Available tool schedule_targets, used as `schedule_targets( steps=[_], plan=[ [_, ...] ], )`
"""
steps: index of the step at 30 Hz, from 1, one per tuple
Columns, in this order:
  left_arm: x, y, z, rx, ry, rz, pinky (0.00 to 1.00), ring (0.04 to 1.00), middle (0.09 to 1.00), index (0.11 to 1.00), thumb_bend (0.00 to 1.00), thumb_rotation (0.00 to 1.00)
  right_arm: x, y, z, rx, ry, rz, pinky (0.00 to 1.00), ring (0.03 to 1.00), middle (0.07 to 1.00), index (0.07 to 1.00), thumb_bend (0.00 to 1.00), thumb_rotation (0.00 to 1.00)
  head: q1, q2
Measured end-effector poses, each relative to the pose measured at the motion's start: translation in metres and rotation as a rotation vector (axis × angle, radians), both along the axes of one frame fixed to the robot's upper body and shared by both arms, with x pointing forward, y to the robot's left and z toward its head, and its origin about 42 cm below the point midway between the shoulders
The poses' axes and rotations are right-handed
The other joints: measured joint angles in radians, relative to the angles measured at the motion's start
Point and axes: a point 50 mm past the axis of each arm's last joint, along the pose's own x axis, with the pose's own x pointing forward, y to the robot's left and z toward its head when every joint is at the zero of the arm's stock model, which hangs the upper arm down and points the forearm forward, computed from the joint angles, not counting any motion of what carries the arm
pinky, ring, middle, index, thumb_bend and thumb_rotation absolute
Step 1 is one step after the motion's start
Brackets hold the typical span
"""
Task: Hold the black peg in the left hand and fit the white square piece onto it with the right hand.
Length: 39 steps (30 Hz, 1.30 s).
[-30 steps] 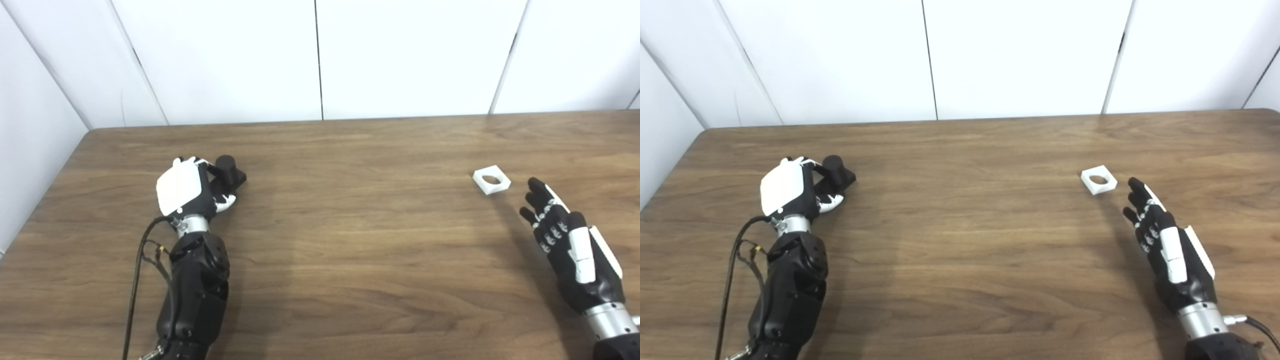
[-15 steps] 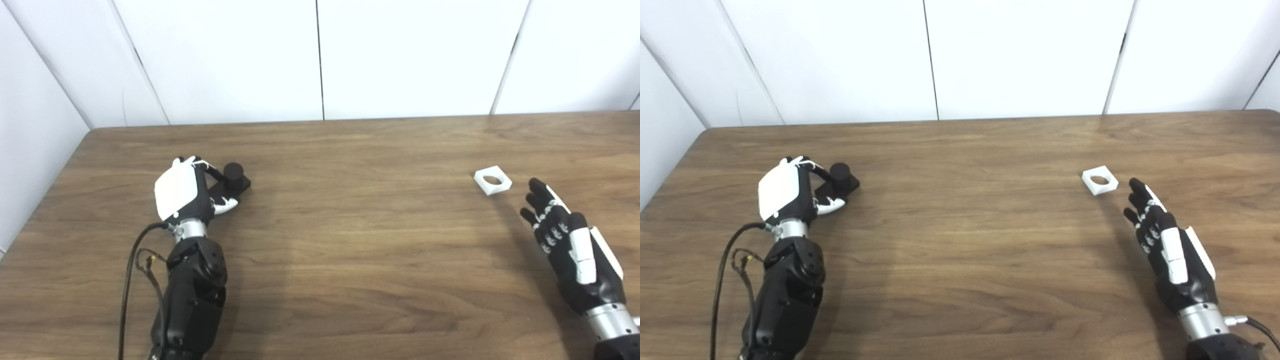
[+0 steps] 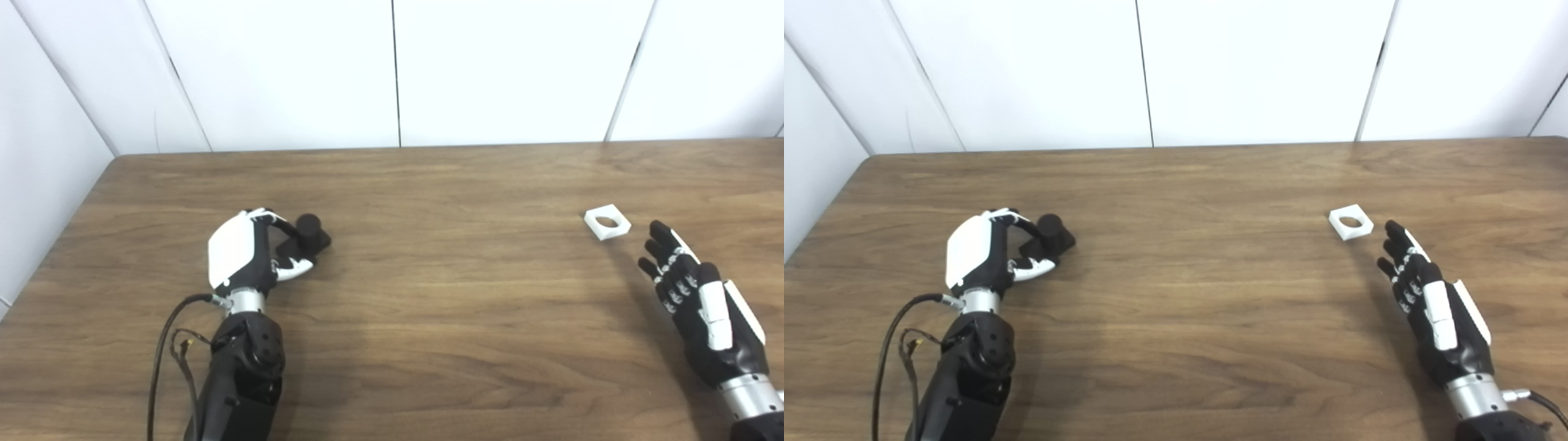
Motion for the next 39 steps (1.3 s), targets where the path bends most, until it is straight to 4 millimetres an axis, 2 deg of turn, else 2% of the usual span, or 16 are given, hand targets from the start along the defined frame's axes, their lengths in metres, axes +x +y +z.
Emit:
schedule_targets(
  steps=[16,20,25,29,34,39],
  plan=[
    [-0.047,-0.046,0.002,0.003,0.009,-0.285,0.76,0.903,0.848,0.492,0.52,0.06,0.000,0.001,0.000,-0.006,0.016,-0.006,0.99,1.000,1.000,0.960,0.63,0.98,-0.043,0.005],
    [-0.055,-0.053,0.002,0.004,0.005,-0.326,0.75,0.906,0.853,0.492,0.52,0.06,0.000,0.001,0.000,-0.006,0.023,-0.006,0.99,1.000,1.000,0.963,0.62,0.98,-0.051,0.006],
    [-0.068,-0.063,0.004,0.009,0.016,-0.376,0.79,0.914,0.850,0.493,0.52,0.06,0.000,0.002,0.000,-0.003,0.029,-0.006,0.99,1.000,1.000,0.959,0.61,0.98,-0.057,0.009],
    [-0.075,-0.067,0.004,-0.023,0.041,-0.411,0.82,0.945,0.872,0.493,0.52,0.06,0.000,0.002,-0.001,-0.004,0.035,-0.009,0.99,1.000,1.000,0.958,0.61,0.98,-0.057,0.009],
    [-0.081,-0.076,0.004,-0.046,0.055,-0.460,0.79,0.938,0.873,0.493,0.52,0.06,0.000,0.004,-0.001,0.001,0.037,-0.012,0.98,1.000,1.000,0.953,0.64,0.97,-0.058,0.009],
    [-0.084,-0.085,0.005,-0.047,0.059,-0.488,0.81,0.960,0.890,0.493,0.52,0.06,-0.001,0.008,-0.001,0.004,0.036,-0.012,0.98,1.000,1.000,0.950,0.64,0.96,-0.066,0.009]
  ],
)
